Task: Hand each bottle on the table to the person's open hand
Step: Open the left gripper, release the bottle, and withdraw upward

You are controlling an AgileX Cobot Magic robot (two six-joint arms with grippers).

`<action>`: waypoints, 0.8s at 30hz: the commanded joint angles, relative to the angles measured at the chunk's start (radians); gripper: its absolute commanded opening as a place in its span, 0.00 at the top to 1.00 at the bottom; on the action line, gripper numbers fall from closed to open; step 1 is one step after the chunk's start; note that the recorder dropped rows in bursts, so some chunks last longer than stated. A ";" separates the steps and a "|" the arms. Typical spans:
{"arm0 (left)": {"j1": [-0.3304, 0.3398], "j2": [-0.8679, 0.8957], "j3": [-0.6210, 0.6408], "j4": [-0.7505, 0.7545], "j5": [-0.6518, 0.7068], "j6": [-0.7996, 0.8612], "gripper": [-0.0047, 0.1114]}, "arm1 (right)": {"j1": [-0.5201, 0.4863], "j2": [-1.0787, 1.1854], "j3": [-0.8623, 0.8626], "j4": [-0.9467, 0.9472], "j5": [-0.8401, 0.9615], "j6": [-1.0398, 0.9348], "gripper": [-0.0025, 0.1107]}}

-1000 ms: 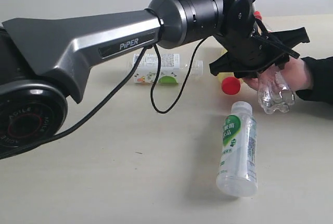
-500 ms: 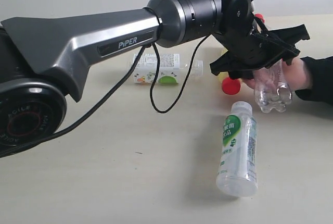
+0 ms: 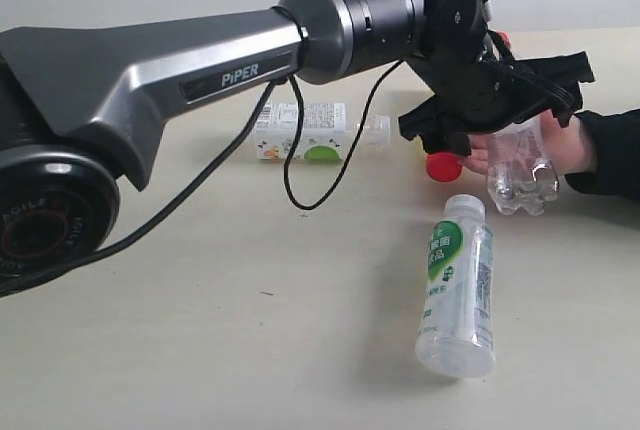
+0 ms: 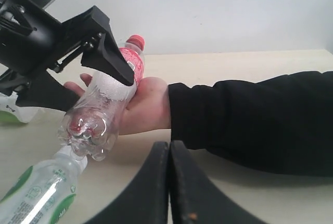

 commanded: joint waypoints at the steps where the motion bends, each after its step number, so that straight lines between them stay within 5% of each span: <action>1: 0.023 -0.053 -0.008 -0.001 0.076 0.064 0.19 | -0.005 -0.006 0.005 -0.002 -0.006 -0.005 0.98; 17: 0.051 -0.230 -0.008 -0.003 0.328 0.483 0.20 | -0.005 -0.006 0.005 -0.002 -0.006 -0.005 0.98; 24: 0.051 -0.261 -0.008 0.001 0.468 0.613 0.48 | -0.005 -0.006 0.005 -0.002 -0.006 -0.005 0.98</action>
